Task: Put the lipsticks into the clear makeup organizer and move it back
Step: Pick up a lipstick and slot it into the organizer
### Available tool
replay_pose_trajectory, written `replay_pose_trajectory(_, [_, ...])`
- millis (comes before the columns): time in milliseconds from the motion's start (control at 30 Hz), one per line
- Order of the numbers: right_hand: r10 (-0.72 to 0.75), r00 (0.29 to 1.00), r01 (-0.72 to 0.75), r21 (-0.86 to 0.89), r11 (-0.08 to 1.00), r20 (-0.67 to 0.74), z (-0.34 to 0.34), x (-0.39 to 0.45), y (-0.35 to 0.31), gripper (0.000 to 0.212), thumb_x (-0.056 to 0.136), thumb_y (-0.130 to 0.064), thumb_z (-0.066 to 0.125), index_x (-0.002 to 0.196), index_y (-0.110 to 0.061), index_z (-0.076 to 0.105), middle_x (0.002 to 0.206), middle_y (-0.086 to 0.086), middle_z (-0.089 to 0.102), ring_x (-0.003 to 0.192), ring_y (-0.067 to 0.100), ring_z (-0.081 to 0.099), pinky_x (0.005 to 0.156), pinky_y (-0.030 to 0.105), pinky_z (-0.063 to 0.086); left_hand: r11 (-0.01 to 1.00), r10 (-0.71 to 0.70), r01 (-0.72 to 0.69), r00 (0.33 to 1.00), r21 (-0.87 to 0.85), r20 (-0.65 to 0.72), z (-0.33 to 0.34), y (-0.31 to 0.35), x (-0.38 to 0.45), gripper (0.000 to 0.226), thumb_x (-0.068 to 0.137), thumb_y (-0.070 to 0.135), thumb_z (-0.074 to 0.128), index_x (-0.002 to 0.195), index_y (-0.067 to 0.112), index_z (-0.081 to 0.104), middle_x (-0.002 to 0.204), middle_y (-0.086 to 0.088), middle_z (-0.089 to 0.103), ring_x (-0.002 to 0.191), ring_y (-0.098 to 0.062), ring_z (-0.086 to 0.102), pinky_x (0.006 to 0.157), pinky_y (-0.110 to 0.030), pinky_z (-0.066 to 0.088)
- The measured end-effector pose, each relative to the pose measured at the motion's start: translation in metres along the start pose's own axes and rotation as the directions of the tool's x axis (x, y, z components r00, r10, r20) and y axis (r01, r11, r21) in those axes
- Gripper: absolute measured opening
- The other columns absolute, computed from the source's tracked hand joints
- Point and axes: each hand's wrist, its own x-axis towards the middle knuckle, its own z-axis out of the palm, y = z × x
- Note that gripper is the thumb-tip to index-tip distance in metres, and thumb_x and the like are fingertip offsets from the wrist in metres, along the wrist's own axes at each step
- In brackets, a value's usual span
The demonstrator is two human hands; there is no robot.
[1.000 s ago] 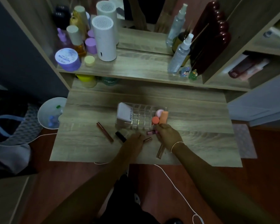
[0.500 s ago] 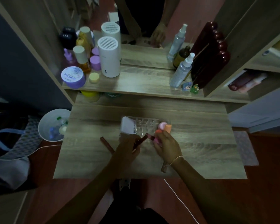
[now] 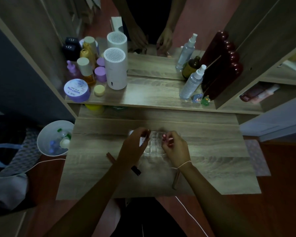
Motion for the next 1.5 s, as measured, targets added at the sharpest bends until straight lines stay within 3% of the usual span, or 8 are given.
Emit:
replay_pose_trajectory(167, [0.043,0.999,-0.044,0.057,0.997,0.017,0.005,0.014,0.000,0.021,0.081,-0.013,0.069,0.097,-0.018,0.057,0.090,0.004,0.069,0.083,0.017,0.066,0.079,0.044,0.057,1.000,0.001,0.000,1.000,-0.022,0.025,0.002,-0.004,0.015,0.009,0.090,0.020,0.060,0.099,0.020,0.058,0.077,0.021,0.053,0.068,0.002,0.055,0.071,-0.029,0.054])
replay_pose_trajectory(367, [0.032,0.999,-0.035,0.068,0.997,0.043,0.014,0.029,0.002,0.022,0.083,-0.022,0.069,0.101,-0.024,0.056,0.095,-0.003,0.070,0.088,0.010,0.065,0.084,0.040,0.056,0.999,0.034,-0.034,0.999,-0.015,-0.008,0.006,-0.011,0.025,0.013,0.088,0.021,0.057,0.098,0.014,0.058,0.089,0.002,0.059,0.080,-0.010,0.057,0.073,-0.015,0.042])
replay_pose_trajectory(500, [0.010,0.998,-0.012,0.017,1.000,0.064,0.018,0.039,0.002,0.021,0.082,-0.026,0.068,0.095,-0.029,0.052,0.087,-0.004,0.069,0.080,0.010,0.065,0.078,0.041,0.057,0.996,-0.055,0.060,0.995,-0.062,0.086,0.007,-0.012,0.027,0.007,0.090,0.014,0.058,0.097,0.016,0.058,0.089,0.001,0.060,0.083,-0.017,0.062,0.078,-0.031,0.054])
replay_pose_trajectory(700, [-0.031,0.995,0.041,-0.101,0.994,0.096,0.018,0.044,0.003,0.022,0.080,-0.027,0.068,0.094,-0.028,0.052,0.087,-0.004,0.067,0.077,0.011,0.064,0.072,0.039,0.057,1.000,0.018,-0.019,0.997,0.014,0.069,0.006,-0.005,0.033,0.011,0.090,0.014,0.060,0.100,0.014,0.058,0.092,-0.003,0.064,0.079,-0.011,0.060,0.071,-0.019,0.050])
replay_pose_trajectory(833, [-0.053,0.991,0.073,-0.152,0.986,0.126,0.023,0.036,0.009,0.020,0.083,-0.025,0.065,0.100,-0.023,0.055,0.095,-0.001,0.067,0.085,0.014,0.063,0.077,0.036,0.055,0.993,0.012,-0.025,0.994,0.117,0.112,0.005,-0.004,0.035,0.019,0.090,0.011,0.059,0.108,0.009,0.057,0.100,-0.012,0.065,0.085,-0.019,0.061,0.077,-0.035,0.053])
replay_pose_trajectory(1067, [-0.031,0.994,0.051,-0.189,0.981,0.106,0.032,0.037,0.013,0.024,0.083,-0.016,0.063,0.107,-0.017,0.059,0.105,0.005,0.064,0.092,0.020,0.061,0.077,0.027,0.047,0.964,0.012,-0.045,0.992,0.261,0.125,0.006,-0.011,0.038,0.020,0.085,0.011,0.061,0.105,0.010,0.059,0.101,-0.012,0.064,0.096,-0.027,0.055,0.077,-0.030,0.035])
replay_pose_trajectory(1267, [-0.008,0.995,0.028,-0.197,0.980,0.104,0.034,0.038,0.016,0.025,0.083,-0.017,0.063,0.108,-0.015,0.059,0.108,0.010,0.063,0.095,0.025,0.061,0.077,0.035,0.050,0.956,0.056,-0.092,0.989,0.277,0.134,0.005,-0.008,0.041,0.024,0.082,0.008,0.063,0.106,0.005,0.060,0.104,-0.016,0.065,0.096,-0.033,0.054,0.081,-0.044,0.045])
replay_pose_trajectory(1500, [0.004,0.996,0.011,-0.166,0.986,0.093,0.035,0.039,0.016,0.032,0.081,-0.017,0.066,0.112,-0.015,0.057,0.113,0.009,0.062,0.098,0.024,0.061,0.078,0.031,0.049,0.961,0.047,-0.077,0.992,0.267,0.118,0.004,-0.007,0.039,0.032,0.082,0.010,0.065,0.113,0.008,0.058,0.110,-0.013,0.064,0.101,-0.030,0.054,0.085,-0.042,0.043])
